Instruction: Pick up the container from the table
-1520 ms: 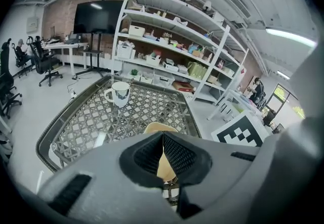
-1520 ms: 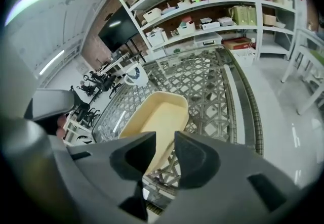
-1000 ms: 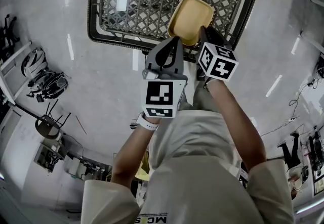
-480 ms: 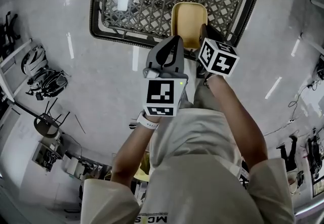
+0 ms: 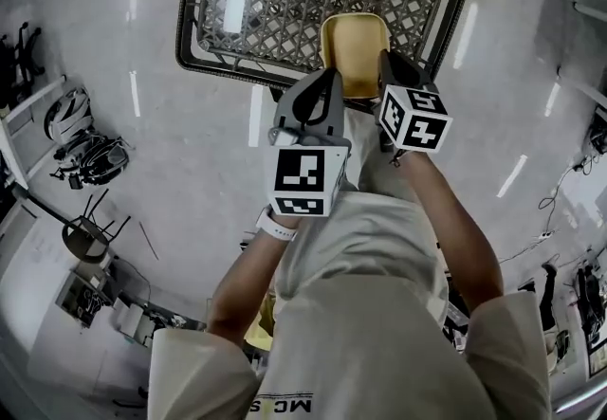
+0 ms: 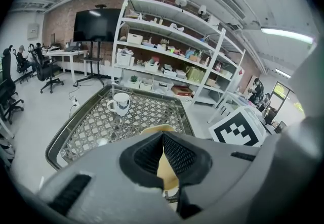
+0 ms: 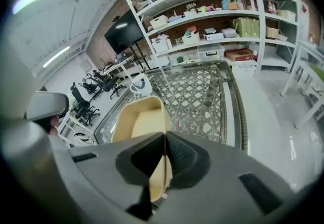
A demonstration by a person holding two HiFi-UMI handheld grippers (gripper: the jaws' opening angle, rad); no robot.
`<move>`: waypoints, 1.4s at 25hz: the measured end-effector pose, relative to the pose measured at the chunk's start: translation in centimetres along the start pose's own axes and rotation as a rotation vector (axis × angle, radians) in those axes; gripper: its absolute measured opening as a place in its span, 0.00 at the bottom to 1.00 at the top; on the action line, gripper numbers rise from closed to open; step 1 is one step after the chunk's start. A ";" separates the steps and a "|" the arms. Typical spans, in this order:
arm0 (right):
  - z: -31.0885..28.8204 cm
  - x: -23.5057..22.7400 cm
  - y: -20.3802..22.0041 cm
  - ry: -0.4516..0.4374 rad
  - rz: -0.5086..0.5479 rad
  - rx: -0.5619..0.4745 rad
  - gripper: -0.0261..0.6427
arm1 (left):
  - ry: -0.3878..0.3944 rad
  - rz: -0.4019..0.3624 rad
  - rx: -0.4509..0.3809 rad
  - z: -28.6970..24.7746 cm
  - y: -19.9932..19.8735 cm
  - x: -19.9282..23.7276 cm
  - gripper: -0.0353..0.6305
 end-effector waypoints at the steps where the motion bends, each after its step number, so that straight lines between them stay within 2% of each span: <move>1: 0.7 0.1 -0.4 -0.011 0.013 -0.011 0.08 | 0.002 -0.004 -0.003 0.4 -0.2 -0.4 0.09; 7: 5.2 0.3 -4.0 -0.065 0.077 -0.116 0.08 | 0.004 -0.031 -0.047 2.7 -2.3 -2.5 0.09; 19: 13.5 1.7 -12.0 -0.133 0.222 -0.354 0.08 | 0.011 -0.035 -0.167 6.5 -7.3 -4.6 0.09; 24: 18.6 2.4 -14.9 -0.159 0.241 -0.453 0.08 | 0.023 -0.063 -0.240 9.7 -10.0 -6.5 0.09; 29: 22.4 2.2 -18.4 -0.163 0.220 -0.556 0.08 | 0.021 -0.143 -0.302 11.3 -12.8 -6.8 0.09; 35: 26.9 2.6 -20.7 -0.186 0.222 -0.658 0.08 | 0.007 -0.152 -0.383 13.0 -15.5 -6.6 0.09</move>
Point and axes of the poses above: the fingertips, and each gripper's own axes: z backward along the fingers, x to its left, y out of its underside, the point moved 4 cm from there along z, backward along the fingers, and after that the axes turned 9 degrees about -x, right-handed, at the moved point
